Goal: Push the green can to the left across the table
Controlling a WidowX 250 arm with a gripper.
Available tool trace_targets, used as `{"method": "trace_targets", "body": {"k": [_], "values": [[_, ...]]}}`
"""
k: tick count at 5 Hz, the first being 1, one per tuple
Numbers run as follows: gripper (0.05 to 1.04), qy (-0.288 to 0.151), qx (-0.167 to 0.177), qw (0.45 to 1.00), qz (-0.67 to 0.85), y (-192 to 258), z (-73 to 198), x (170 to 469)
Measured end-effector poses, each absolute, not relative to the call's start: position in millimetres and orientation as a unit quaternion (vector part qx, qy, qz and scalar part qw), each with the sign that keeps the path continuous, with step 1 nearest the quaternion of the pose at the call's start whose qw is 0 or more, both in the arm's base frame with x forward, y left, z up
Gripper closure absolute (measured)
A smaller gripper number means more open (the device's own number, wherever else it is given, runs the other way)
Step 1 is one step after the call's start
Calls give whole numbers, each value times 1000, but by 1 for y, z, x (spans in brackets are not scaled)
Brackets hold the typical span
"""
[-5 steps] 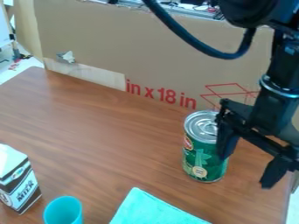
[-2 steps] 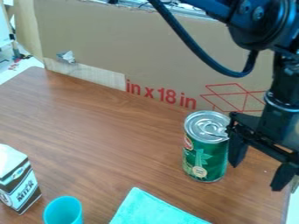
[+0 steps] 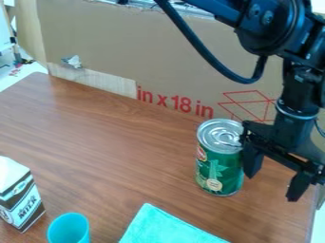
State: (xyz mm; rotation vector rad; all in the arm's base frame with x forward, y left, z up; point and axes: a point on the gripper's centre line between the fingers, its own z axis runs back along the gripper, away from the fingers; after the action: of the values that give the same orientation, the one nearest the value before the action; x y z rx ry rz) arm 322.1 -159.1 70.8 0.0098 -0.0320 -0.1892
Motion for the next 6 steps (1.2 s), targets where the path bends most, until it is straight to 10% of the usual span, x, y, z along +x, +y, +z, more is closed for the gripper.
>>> {"method": "trace_targets", "body": {"k": [6], "values": [[83,-23,25,995,93,7,69,336]]}}
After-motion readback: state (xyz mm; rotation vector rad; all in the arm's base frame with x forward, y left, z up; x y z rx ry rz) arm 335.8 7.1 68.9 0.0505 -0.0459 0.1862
